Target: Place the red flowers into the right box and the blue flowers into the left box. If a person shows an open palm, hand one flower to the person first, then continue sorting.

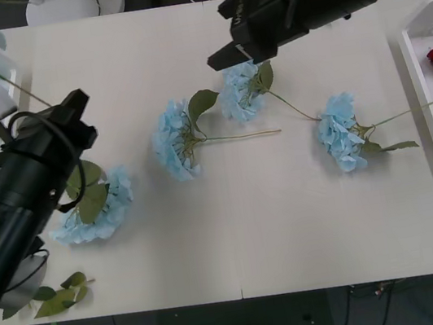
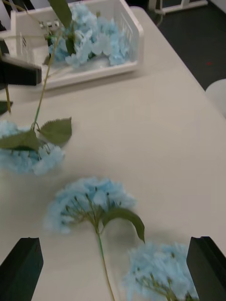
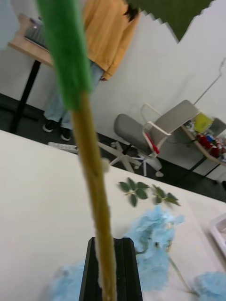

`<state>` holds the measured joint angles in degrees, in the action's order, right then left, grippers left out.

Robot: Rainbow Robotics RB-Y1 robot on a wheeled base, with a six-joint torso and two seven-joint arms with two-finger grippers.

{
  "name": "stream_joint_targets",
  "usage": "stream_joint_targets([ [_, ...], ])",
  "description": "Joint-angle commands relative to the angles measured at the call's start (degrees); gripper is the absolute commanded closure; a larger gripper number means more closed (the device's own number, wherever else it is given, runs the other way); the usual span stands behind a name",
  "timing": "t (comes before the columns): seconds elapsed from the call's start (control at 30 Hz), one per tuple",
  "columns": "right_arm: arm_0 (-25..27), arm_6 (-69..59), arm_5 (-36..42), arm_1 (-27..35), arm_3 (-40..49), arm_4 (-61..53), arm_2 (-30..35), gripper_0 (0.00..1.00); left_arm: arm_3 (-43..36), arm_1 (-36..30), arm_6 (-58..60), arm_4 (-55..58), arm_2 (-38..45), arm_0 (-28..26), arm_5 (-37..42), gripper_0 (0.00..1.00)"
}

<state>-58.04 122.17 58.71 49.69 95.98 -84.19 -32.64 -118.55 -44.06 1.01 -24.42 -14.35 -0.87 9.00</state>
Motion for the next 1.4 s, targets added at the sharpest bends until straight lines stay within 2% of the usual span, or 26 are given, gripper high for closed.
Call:
stream_joint_targets([
  [0.03,-3.2,6.8,5.4,6.8,2.5,0.9,-0.4,0.09,-0.6,-9.9,3.4,6.7,7.1,-4.7,-1.1,1.00],
  [0.1,-3.2,10.3,7.7,8.4,2.2,1.2,-0.4,0.09,0.9,-11.9,3.5,8.5,8.7,-5.5,-1.4,1.00],
  [0.23,-3.2,20.9,14.6,12.3,0.3,2.5,-0.7,0.10,9.4,-17.7,3.8,13.3,12.4,-5.5,-4.3,1.00],
  [0.33,-3.2,29.2,18.2,14.4,-1.8,3.7,-1.0,0.10,16.5,-20.1,3.9,13.7,13.9,-4.9,-8.6,1.00],
  [0.4,-3.1,32.8,19.6,16.3,-3.4,6.5,-2.2,0.09,24.8,-21.9,3.7,13.1,14.1,-3.1,-15.5,1.00],
  [0.53,-3.0,32.8,19.1,17.8,-6.2,8.7,-5.7,0.10,39.3,-23.6,3.7,10.4,14.1,0.7,-25.5,1.00],
  [0.67,-2.9,32.8,16.5,17.5,-9.4,10.3,-9.4,0.09,48.1,-24.5,4.6,5.3,14.1,3.8,-30.8,1.00],
  [0.77,-2.7,32.8,14.9,17.3,-11.6,10.1,-12.2,0.09,51.7,-24.9,6.3,1.0,14.1,5.3,-32.0,1.00],
  [0.93,-1.3,32.8,11.9,16.5,-14.8,12.1,-14.3,0.10,54.3,-24.6,13.4,-8.4,14.1,7.0,-31.5,1.00],
  [1.1,2.0,32.8,8.4,16.1,-15.3,18.3,-14.3,0.10,52.5,-23.8,20.2,-15.1,13.4,7.6,-28.9,1.00],
  [1.17,3.6,32.8,6.2,16.1,-15.3,20.4,-14.3,0.10,50.6,-23.7,22.1,-16.6,11.7,7.6,-25.3,1.00],
  [1.3,7.6,32.8,1.1,16.0,-15.6,24.5,-14.3,0.10,45.1,-23.5,25.2,-16.6,4.8,8.3,-10.9,1.00],
  [1.4,9.3,32.8,-0.6,15.7,-16.1,25.3,-14.3,0.10,46.1,-23.5,25.1,-16.2,1.9,9.5,-7.3,1.00],
])
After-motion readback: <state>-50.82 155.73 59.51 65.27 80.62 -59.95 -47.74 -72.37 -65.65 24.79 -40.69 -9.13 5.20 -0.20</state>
